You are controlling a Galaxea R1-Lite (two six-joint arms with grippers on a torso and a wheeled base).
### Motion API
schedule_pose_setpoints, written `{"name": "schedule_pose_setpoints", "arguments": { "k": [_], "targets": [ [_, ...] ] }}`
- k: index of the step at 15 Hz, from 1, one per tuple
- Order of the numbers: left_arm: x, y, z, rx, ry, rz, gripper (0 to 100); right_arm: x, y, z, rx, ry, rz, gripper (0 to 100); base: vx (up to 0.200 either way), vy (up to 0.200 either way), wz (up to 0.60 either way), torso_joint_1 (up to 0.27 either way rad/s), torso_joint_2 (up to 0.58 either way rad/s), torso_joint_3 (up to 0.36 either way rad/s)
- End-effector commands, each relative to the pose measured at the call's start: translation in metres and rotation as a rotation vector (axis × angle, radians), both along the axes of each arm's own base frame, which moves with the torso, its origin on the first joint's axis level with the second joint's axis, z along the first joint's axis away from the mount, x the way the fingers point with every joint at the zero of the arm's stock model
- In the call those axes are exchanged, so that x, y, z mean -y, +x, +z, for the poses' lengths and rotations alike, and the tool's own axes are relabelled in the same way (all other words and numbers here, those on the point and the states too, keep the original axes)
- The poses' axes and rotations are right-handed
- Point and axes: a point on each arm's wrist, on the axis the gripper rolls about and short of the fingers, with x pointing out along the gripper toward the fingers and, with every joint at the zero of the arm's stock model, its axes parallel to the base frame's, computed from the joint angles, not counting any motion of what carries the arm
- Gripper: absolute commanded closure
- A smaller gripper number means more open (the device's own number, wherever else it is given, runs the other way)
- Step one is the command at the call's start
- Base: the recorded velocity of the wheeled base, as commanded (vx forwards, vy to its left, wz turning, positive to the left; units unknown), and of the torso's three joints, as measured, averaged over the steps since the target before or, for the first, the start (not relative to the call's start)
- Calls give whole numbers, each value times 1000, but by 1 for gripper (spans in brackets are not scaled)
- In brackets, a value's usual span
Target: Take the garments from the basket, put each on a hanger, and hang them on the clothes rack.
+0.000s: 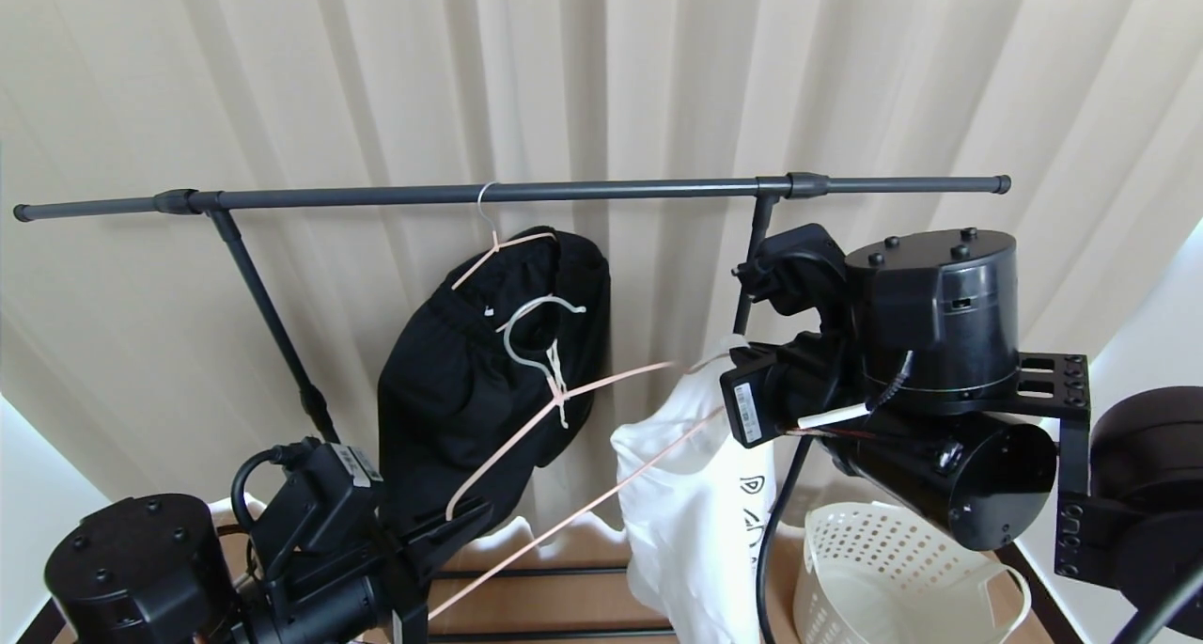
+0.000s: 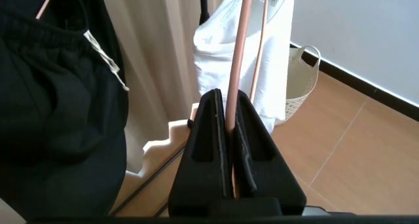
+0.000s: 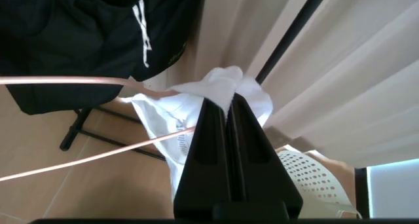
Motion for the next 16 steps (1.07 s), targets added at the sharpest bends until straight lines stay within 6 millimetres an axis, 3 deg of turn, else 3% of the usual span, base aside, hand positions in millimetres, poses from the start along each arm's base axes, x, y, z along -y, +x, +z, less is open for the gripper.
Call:
{"name": "schedule_pose_setpoints", "arguments": {
  "k": [1, 11, 16],
  "targets": [
    [0, 0, 0, -1, 1, -2, 100, -7, -7, 2, 0, 22, 25, 100, 0, 0, 0, 0, 0, 0],
    [5, -1, -6, -21, 17, -25, 100, -26, -40, 14, 8, 109, 133, 100, 0, 0, 0, 0, 0, 0],
    [5, -2, -4, -16, 14, -27, 100, -46, -62, 17, 33, 214, 219, 100, 0, 0, 0, 0, 0, 0]
  ]
}}
